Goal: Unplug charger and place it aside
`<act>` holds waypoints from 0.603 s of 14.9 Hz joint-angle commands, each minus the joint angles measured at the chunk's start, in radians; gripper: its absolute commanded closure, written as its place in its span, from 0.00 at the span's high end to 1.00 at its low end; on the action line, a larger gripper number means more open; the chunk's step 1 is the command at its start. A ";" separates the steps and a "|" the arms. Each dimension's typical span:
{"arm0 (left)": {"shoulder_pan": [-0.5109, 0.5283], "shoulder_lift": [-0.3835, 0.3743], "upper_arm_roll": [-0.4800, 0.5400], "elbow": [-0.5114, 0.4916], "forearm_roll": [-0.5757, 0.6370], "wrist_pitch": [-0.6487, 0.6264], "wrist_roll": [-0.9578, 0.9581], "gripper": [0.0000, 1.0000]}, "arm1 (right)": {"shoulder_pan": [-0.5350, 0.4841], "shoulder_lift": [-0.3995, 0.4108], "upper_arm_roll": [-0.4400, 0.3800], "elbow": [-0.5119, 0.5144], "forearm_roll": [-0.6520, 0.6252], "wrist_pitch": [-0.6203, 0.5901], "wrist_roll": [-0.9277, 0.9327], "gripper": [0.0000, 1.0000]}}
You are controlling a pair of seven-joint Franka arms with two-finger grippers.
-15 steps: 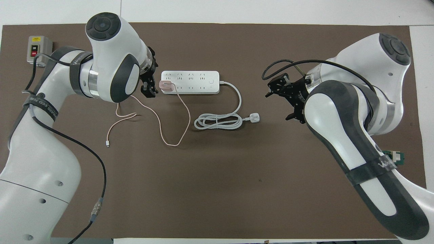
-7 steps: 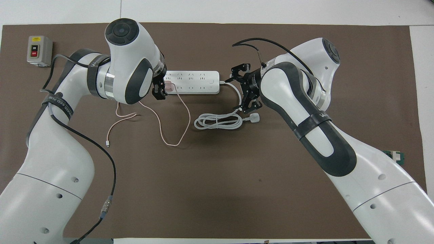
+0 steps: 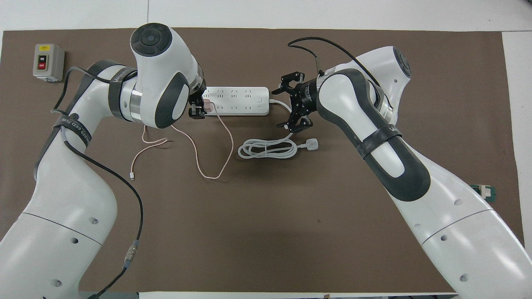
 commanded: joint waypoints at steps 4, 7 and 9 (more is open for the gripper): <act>-0.017 0.011 0.017 0.003 0.030 0.012 -0.002 0.00 | 0.019 0.205 0.020 0.267 0.021 0.005 0.132 1.00; -0.014 0.010 0.018 0.006 0.047 0.012 -0.010 0.00 | 0.028 0.246 0.021 0.300 0.021 0.022 0.130 1.00; -0.014 0.004 0.020 0.006 0.049 0.006 -0.010 0.00 | 0.048 0.265 0.021 0.312 0.018 0.028 0.129 1.00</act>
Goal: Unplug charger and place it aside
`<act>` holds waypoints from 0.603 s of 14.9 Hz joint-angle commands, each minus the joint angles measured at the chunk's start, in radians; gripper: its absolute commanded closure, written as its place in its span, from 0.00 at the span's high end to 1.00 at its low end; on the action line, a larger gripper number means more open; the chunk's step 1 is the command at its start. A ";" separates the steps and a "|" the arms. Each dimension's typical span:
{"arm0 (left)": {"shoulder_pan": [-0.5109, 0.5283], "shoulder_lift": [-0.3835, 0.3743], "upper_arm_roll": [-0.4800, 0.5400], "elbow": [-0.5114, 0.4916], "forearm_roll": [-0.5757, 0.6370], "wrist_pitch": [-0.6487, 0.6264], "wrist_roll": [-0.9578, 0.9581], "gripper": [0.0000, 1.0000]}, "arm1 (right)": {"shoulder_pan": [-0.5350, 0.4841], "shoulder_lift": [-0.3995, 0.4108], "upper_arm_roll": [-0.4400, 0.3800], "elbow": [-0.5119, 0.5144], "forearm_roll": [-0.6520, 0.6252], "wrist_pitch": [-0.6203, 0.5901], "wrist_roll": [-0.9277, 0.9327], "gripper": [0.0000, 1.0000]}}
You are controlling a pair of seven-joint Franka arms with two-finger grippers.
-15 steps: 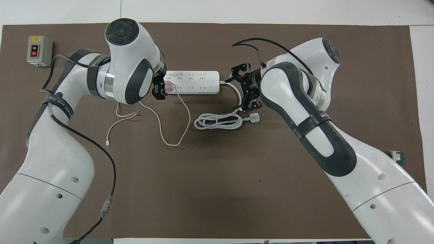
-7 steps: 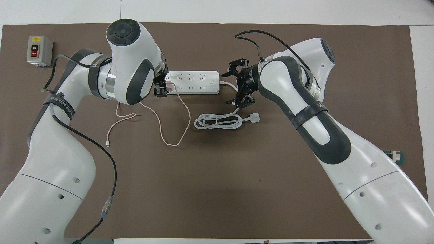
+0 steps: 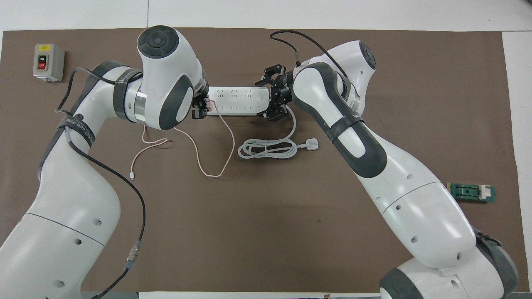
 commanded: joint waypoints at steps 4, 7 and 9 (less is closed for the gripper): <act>-0.007 -0.011 0.029 0.017 0.046 0.013 -0.012 0.00 | 0.017 0.065 0.004 0.063 0.017 0.048 -0.013 1.00; -0.008 -0.008 0.027 0.017 0.049 0.015 -0.013 0.00 | 0.017 0.068 0.004 0.063 0.014 0.050 -0.033 1.00; -0.008 -0.005 0.027 0.015 0.049 0.016 -0.015 0.00 | 0.017 0.069 0.004 0.063 0.011 0.050 -0.056 1.00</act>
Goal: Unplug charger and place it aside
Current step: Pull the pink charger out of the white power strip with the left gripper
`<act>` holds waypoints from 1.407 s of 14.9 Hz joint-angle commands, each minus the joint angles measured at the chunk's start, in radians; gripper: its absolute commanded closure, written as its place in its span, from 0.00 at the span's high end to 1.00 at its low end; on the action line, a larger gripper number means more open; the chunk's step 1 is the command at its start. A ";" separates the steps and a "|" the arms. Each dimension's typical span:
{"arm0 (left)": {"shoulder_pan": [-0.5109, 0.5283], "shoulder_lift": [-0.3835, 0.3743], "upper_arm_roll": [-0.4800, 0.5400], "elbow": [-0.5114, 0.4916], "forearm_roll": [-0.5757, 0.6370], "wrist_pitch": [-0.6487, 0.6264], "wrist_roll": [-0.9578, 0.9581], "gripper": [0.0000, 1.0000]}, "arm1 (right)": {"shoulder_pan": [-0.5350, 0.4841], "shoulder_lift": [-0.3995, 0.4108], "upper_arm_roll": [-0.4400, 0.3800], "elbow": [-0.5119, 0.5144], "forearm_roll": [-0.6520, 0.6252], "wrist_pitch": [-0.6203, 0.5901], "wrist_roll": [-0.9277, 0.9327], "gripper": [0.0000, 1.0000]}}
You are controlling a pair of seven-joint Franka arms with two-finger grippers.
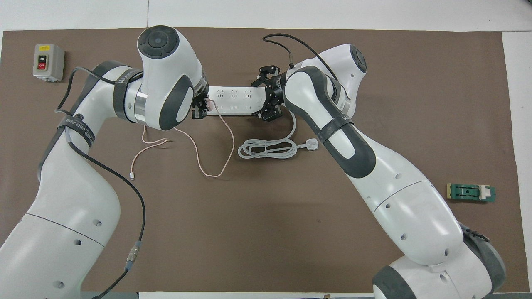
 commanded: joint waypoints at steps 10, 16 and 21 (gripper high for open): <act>0.002 -0.012 0.029 0.017 0.061 0.003 0.004 0.00 | 0.001 0.034 0.002 0.015 0.014 0.072 -0.065 0.30; 0.024 -0.096 0.029 0.018 0.065 -0.071 0.010 0.00 | 0.001 0.032 0.002 0.012 0.017 0.072 -0.065 0.30; 0.047 -0.130 0.024 0.012 0.059 -0.097 0.250 0.00 | 0.001 0.032 0.002 0.012 0.018 0.074 -0.065 0.30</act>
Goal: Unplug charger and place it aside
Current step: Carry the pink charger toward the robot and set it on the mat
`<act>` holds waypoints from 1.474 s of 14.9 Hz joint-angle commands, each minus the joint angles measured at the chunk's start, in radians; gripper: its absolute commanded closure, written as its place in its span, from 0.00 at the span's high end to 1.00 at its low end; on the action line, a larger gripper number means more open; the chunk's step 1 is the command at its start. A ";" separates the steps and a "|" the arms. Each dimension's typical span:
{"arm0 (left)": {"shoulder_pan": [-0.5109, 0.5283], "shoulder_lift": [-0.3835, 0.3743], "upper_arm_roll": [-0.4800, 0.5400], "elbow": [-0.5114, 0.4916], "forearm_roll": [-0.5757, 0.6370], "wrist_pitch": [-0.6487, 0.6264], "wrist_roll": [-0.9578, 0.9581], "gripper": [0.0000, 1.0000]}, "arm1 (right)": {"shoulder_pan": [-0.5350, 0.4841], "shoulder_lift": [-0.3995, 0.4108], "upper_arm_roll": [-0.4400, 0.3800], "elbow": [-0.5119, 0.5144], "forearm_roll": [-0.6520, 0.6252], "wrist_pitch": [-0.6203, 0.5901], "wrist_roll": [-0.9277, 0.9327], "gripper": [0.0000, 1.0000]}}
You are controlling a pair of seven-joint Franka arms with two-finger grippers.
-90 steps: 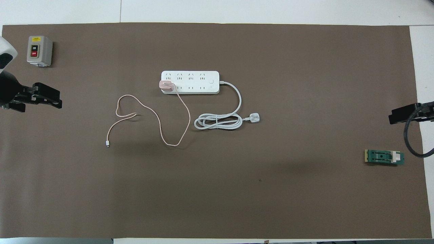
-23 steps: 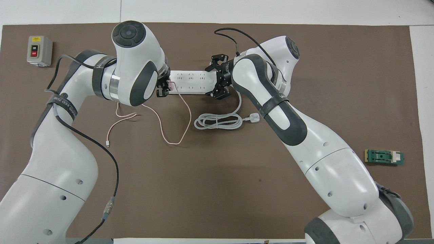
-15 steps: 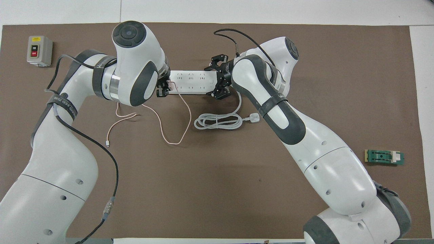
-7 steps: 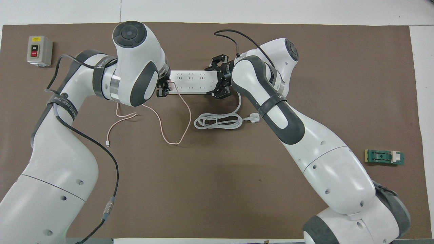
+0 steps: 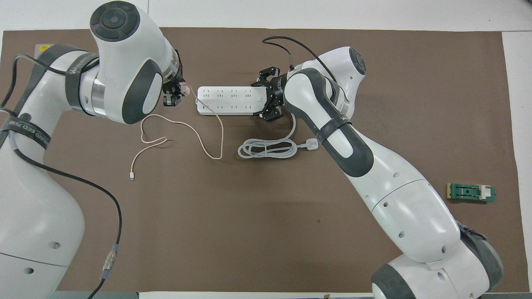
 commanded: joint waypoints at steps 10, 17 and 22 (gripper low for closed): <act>0.158 -0.208 -0.011 -0.276 0.001 -0.187 1.131 0.00 | 0.006 0.013 0.001 0.014 0.018 0.041 -0.022 0.98; 0.279 -0.315 -0.008 -0.537 -0.087 -0.067 1.431 0.00 | -0.005 -0.085 -0.011 -0.041 0.014 0.010 -0.013 1.00; 0.348 -0.392 -0.002 -0.708 -0.087 0.052 1.481 0.78 | -0.016 -0.199 -0.081 -0.101 -0.005 -0.097 -0.014 1.00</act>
